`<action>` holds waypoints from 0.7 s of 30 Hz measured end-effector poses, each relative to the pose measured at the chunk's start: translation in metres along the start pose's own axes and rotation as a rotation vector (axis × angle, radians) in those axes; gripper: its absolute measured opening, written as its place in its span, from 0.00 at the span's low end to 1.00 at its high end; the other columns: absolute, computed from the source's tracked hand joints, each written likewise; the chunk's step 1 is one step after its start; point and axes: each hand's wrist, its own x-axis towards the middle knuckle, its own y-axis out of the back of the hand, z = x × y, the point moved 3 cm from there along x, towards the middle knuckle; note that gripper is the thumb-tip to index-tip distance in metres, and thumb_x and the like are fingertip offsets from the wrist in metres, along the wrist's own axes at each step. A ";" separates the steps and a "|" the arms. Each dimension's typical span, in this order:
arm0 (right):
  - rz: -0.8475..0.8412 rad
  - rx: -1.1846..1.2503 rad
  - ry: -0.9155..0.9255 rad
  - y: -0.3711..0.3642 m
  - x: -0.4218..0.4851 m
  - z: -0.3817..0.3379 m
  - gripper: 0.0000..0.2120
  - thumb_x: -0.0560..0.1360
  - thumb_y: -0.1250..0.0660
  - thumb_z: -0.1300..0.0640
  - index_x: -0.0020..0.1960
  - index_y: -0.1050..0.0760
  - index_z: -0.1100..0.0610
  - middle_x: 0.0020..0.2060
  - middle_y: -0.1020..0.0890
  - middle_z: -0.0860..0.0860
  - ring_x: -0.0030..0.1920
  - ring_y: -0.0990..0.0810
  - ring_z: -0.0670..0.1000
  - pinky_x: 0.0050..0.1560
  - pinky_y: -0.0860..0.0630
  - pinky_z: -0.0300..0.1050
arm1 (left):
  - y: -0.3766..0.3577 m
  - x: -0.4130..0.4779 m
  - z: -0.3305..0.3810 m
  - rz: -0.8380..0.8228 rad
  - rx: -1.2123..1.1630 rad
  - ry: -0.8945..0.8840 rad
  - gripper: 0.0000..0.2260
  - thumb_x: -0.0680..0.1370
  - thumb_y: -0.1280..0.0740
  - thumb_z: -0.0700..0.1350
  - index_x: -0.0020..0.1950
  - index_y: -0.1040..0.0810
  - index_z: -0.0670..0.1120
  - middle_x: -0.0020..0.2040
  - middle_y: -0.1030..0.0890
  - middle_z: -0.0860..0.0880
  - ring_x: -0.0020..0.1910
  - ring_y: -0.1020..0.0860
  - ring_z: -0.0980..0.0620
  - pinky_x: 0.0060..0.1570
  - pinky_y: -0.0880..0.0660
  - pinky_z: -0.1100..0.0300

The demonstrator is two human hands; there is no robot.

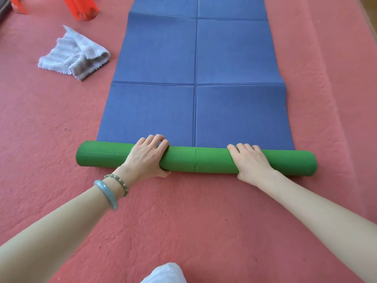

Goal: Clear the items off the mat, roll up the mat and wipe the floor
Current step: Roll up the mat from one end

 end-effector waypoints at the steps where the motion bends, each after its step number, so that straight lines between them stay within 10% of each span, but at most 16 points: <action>1: -0.020 0.015 0.007 0.001 0.002 0.001 0.34 0.66 0.29 0.62 0.68 0.40 0.57 0.55 0.27 0.53 0.57 0.27 0.56 0.55 0.32 0.50 | -0.002 -0.003 0.002 0.028 0.026 -0.021 0.40 0.51 0.23 0.62 0.55 0.30 0.44 0.50 0.23 0.45 0.43 0.23 0.43 0.42 0.25 0.53; 21: -0.436 0.173 0.251 -0.005 -0.071 -0.032 0.23 0.62 0.28 0.56 0.47 0.40 0.53 0.40 0.31 0.48 0.43 0.30 0.52 0.39 0.34 0.46 | -0.017 -0.112 0.049 0.160 -0.050 -0.056 0.33 0.59 0.29 0.59 0.59 0.28 0.45 0.50 0.21 0.47 0.42 0.22 0.45 0.44 0.28 0.52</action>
